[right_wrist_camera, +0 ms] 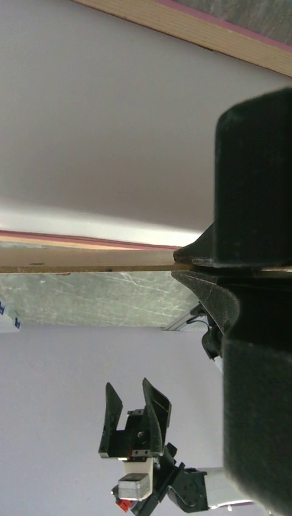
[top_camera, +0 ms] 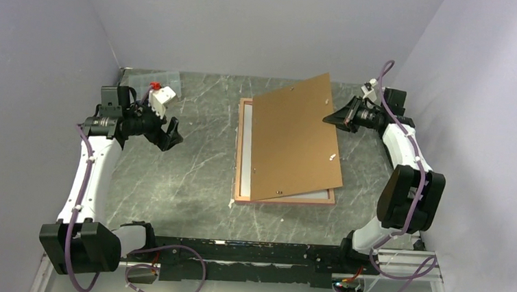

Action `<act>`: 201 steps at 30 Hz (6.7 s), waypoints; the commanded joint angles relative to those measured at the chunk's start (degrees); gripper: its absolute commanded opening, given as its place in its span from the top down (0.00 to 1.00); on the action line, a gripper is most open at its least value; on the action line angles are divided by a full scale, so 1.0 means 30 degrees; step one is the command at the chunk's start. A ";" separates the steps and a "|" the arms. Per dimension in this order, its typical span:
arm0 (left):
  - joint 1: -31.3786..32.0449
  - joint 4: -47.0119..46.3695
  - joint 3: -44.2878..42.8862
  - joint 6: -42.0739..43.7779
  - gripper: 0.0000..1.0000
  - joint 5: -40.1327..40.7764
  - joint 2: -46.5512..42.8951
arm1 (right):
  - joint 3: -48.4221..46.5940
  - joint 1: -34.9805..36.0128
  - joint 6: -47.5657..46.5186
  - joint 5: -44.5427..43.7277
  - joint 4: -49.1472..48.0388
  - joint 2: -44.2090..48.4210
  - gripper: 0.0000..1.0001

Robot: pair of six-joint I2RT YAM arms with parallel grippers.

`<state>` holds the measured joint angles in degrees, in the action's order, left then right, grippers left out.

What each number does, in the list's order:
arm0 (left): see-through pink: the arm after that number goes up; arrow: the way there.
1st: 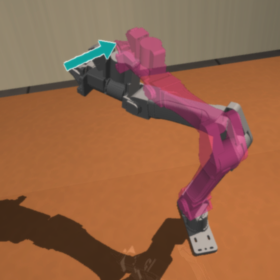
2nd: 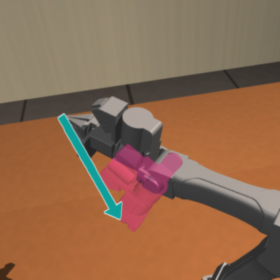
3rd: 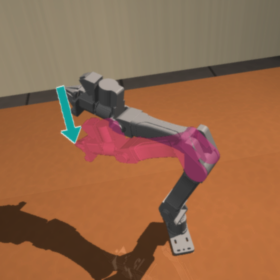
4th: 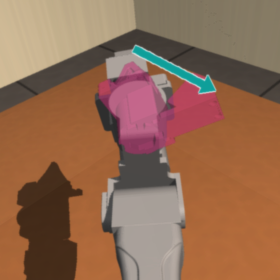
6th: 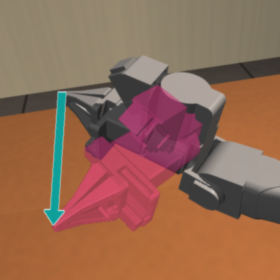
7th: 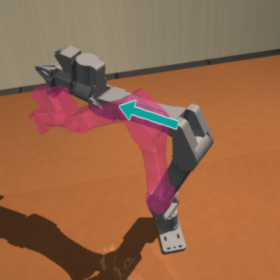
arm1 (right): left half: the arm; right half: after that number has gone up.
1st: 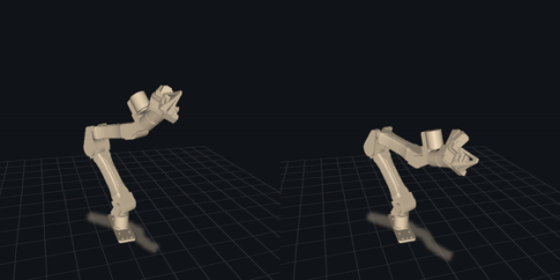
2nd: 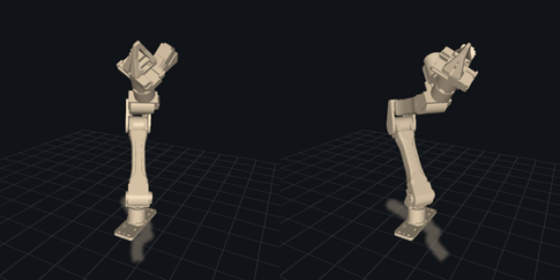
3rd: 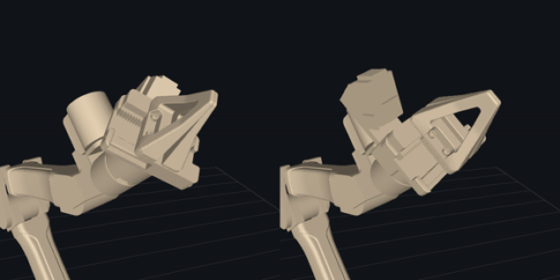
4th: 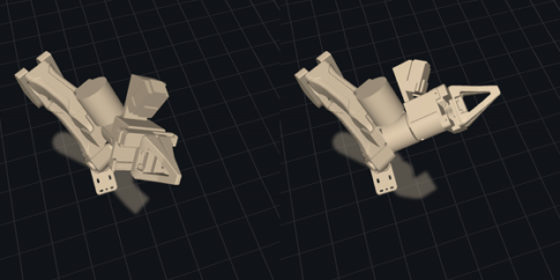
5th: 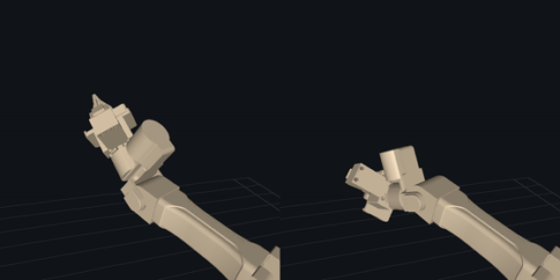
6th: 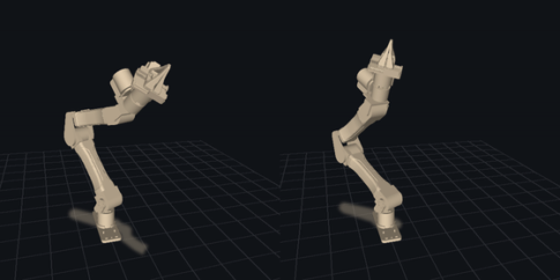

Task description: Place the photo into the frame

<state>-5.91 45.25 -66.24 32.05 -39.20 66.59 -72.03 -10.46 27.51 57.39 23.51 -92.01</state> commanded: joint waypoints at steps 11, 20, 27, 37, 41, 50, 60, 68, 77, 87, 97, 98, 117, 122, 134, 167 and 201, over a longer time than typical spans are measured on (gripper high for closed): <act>0.0067 -0.0414 -0.0120 -0.0798 0.11 0.0918 0.0763 | -0.0090 0.1069 0.1118 -0.0416 -0.1799 -0.1172 1.00; 0.0066 -0.0363 0.0166 -0.0742 0.12 0.0934 0.0784 | -0.0622 0.1098 0.1595 -0.0297 -0.2334 -0.1968 1.00; 0.0059 -0.0178 0.0251 -0.0621 0.12 0.0625 0.0758 | -0.0791 0.1113 0.2118 -0.0185 -0.2953 -0.2417 1.00; 0.0077 -0.0091 0.0313 -0.0699 0.13 0.0631 0.0958 | -0.1592 0.1113 0.1995 0.0036 -0.2841 -0.2903 1.00; 0.0068 -0.0041 0.0283 -0.0671 0.13 0.0648 0.1036 | -0.1460 0.1235 0.2203 0.0105 -0.3177 -0.2983 1.00; 0.0071 -0.0083 0.0269 -0.0643 0.13 0.0645 0.1161 | -0.1223 0.1789 0.2220 0.0138 -0.3191 -0.3213 1.00; 0.0086 0.0024 0.0272 -0.0630 0.13 0.0550 0.1351 | -0.0550 0.2703 0.2510 -0.0894 -0.4247 -0.3148 1.00; 0.0099 0.0300 0.0105 -0.0581 0.13 0.0660 0.1464 | 0.1447 0.4207 0.3284 -0.2373 -0.5759 -0.2934 1.00; 0.0094 0.1079 -0.0358 -0.0591 0.06 0.1224 0.2558 | 0.5062 0.7104 0.5880 -0.5631 -0.9361 -0.1748 1.00; -0.0003 0.1080 0.0273 -0.0021 0.06 0.2629 0.3043 | 0.5380 0.9641 0.7400 -1.0284 -1.0879 -0.1855 1.00; -0.1081 0.1193 0.0258 0.0634 0.06 0.2417 0.3517 | 0.3475 1.1579 0.7556 -1.4177 -0.8720 -0.2975 0.58; -0.1165 0.1265 0.0235 0.0647 0.06 0.2308 0.3534 | 0.3195 1.1679 0.7334 -1.4294 -0.8195 -0.3104 0.54; -0.1618 0.1955 -0.0241 0.0561 0.06 0.2110 0.3874 | -0.0308 1.2555 0.3734 -1.8272 -0.1404 -0.1902 0.00; -0.1729 0.2569 -0.1537 -0.0599 0.06 0.2246 0.4198 | -0.1524 1.3112 0.3327 -2.0761 -0.1207 -0.0155 0.00; -0.1614 0.3622 -0.0876 -0.0989 0.23 0.0835 0.5522 | 0.1960 1.3698 0.3150 -1.5058 -0.3902 0.1234 0.00; 0.1844 -0.0686 -0.1835 -0.2608 0.83 0.3108 1.3679 | 1.0602 1.3492 0.4391 -1.1464 -0.6880 0.2492 0.05; 0.2132 0.0320 -0.8299 -0.4459 0.83 0.2153 1.4991 | 0.8083 1.0781 0.3808 -1.3575 -0.2514 0.4759 0.04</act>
<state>2.33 39.51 -86.78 19.81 -29.78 117.03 -42.22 21.63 41.17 23.90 10.44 -84.64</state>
